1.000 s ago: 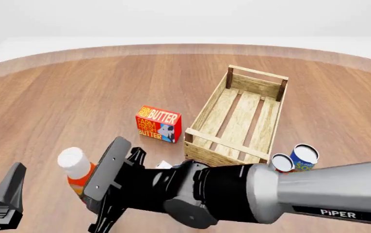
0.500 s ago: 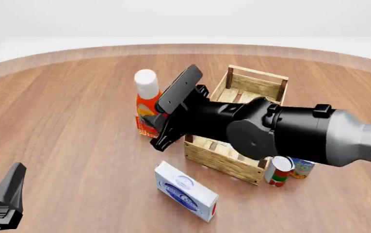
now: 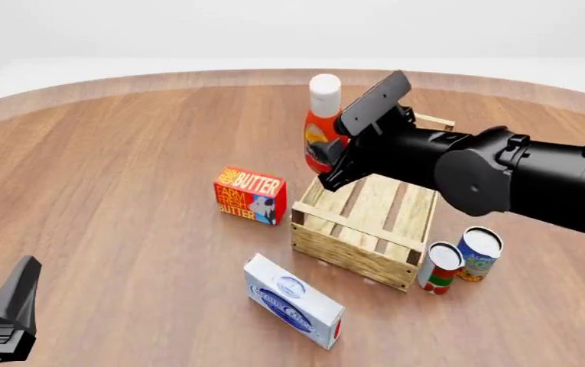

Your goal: Pick up the ketchup, and put it in the wooden tray.

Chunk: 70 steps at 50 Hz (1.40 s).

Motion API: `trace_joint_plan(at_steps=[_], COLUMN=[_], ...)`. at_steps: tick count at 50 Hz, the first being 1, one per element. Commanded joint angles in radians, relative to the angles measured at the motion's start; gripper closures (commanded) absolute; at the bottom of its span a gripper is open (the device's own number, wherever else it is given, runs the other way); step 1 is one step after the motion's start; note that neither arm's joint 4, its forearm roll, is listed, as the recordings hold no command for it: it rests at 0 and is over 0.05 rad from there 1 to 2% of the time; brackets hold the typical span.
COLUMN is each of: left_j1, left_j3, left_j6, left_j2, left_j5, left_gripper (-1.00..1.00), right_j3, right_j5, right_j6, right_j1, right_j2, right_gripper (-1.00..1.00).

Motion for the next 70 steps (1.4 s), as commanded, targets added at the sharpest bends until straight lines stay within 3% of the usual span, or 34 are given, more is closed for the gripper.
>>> trace_joint_plan(at_steps=[1, 9, 33, 62, 70], left_j1=[0.0, 0.0, 0.0, 0.0, 0.0], left_j3=[0.0, 0.0, 0.0, 0.0, 0.0], left_j6=[0.0, 0.0, 0.0, 0.0, 0.0], left_j2=[0.0, 0.0, 0.0, 0.0, 0.0], left_j5=[0.0, 0.0, 0.0, 0.0, 0.0], left_gripper=[-1.0, -1.0, -1.0, -1.0, -1.0], right_j3=[0.053, 0.092, 0.064, -0.009, 0.004], right_j5=[-0.034, -0.091, -0.245, -0.276, -0.292], right_j6=[0.018, 0.014, 0.024, 0.13, 0.133], right_j1=[-0.125, -0.204, -0.304, -0.32, -0.325], right_j2=[-0.007, 0.021, 0.267, 0.403, 0.416], right_gripper=[1.0, 1.0, 1.0, 1.0, 1.0])
